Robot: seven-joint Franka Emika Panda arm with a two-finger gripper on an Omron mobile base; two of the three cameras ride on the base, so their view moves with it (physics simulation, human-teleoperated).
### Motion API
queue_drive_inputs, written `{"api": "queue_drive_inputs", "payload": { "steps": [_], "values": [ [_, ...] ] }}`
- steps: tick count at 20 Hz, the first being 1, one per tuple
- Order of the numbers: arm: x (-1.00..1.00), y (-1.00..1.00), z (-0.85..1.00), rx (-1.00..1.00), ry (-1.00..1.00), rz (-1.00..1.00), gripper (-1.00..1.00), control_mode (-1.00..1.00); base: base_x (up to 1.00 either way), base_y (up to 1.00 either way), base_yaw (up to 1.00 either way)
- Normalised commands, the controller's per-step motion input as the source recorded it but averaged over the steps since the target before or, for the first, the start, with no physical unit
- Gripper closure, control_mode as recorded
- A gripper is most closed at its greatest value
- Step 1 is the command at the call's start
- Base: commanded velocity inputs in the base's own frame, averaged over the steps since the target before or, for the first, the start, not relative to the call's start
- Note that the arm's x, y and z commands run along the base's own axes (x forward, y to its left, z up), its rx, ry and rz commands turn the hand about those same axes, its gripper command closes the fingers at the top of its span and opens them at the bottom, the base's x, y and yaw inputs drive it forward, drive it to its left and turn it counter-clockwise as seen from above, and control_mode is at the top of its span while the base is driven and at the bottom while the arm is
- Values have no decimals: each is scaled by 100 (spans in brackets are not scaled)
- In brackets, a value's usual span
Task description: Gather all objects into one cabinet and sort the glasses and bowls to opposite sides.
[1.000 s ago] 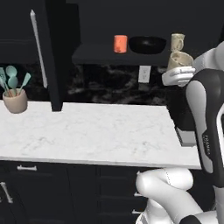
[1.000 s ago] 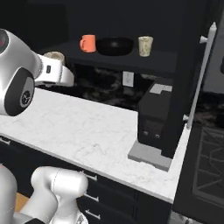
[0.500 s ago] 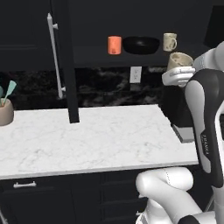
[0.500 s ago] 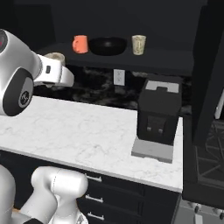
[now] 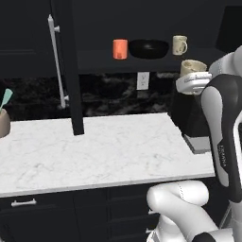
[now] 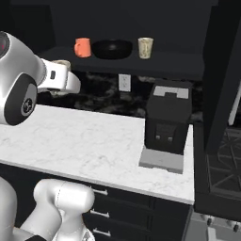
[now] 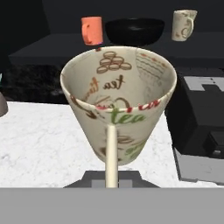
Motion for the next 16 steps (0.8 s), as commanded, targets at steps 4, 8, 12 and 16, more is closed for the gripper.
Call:
{"api": "queue_drive_inputs", "payload": {
  "steps": [4, 8, 12, 16],
  "values": [
    [0, 0, 0, 0, 0, 0, 100, 100, 13, 3, -28],
    [0, 0, 0, 0, 0, 0, 100, 100, 21, 19, -28],
    [0, 0, 0, 0, 0, 0, 100, 100, 32, 33, -10],
    [0, 0, 0, 0, 0, 0, 100, 100, 49, 26, -2]
  ]
}}
